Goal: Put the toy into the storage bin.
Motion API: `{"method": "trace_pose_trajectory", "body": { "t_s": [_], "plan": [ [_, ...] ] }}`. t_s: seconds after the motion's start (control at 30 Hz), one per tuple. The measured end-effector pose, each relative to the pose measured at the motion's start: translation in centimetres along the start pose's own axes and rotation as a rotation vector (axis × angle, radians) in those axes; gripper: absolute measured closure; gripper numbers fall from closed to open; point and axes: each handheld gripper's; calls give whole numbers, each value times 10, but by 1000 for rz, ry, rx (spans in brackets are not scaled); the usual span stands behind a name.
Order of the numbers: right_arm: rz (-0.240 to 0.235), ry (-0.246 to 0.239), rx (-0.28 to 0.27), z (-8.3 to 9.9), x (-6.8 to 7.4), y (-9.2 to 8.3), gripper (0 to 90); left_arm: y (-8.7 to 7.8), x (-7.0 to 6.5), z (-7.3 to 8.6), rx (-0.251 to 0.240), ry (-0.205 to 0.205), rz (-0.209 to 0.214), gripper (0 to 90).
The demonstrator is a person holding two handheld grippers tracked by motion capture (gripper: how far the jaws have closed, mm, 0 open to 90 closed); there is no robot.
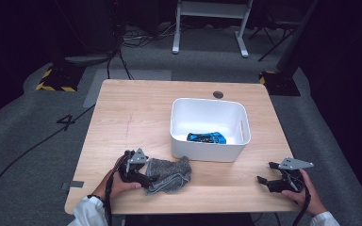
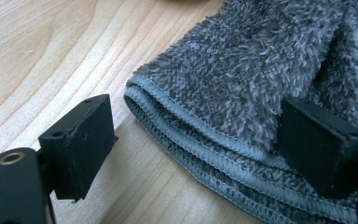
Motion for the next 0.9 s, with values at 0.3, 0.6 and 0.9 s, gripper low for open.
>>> {"method": "trace_pose_trajectory", "body": {
  "t_s": [0.3,0.6,0.9],
  "plan": [
    [13,10,-3,3,1,-3,156,0,0,0,-2,3,-1,132],
    [12,11,-2,3,1,-3,155,0,0,0,-1,1,-2,133],
    [13,11,-2,3,1,-3,155,0,0,0,-2,2,-2,132]
  ]
}}
Point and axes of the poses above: each handheld gripper's, and its own axes: y roughly forward along the jaws, z roughly out of its underside, x roughly to its left, and after that the axes turned 14 degrees about -z, right-handed
